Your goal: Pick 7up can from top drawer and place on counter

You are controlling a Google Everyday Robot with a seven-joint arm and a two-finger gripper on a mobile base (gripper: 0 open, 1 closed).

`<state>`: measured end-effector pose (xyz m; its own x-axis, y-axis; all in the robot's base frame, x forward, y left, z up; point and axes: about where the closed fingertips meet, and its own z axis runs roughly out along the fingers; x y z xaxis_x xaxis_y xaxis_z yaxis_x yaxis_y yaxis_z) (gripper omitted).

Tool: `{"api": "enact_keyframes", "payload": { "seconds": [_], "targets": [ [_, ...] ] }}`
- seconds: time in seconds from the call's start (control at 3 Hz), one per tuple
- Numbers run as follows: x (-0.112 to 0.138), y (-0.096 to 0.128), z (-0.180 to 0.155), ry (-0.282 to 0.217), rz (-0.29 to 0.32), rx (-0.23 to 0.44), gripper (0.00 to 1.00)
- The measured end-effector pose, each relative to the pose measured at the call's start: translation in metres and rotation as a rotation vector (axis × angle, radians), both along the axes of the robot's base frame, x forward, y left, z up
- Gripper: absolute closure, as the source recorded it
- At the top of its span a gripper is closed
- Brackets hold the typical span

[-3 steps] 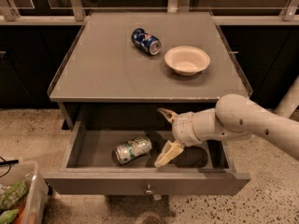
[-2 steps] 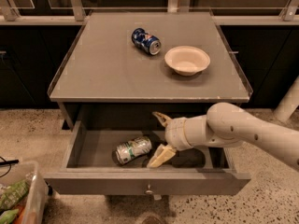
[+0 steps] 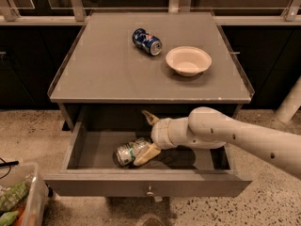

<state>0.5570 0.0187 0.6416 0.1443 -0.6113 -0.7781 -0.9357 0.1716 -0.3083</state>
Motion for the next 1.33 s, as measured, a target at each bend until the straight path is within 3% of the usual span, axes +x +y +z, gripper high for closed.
{"api": "enact_keyframes", "payload": {
  "seconds": [0.33, 0.67, 1.33],
  "targets": [
    [0.010, 0.011, 0.002, -0.050, -0.012, -0.018, 0.00],
    [0.012, 0.012, 0.002, -0.054, -0.017, -0.020, 0.00],
    [-0.006, 0.033, -0.022, -0.031, 0.155, -0.084, 0.00]
  ]
}}
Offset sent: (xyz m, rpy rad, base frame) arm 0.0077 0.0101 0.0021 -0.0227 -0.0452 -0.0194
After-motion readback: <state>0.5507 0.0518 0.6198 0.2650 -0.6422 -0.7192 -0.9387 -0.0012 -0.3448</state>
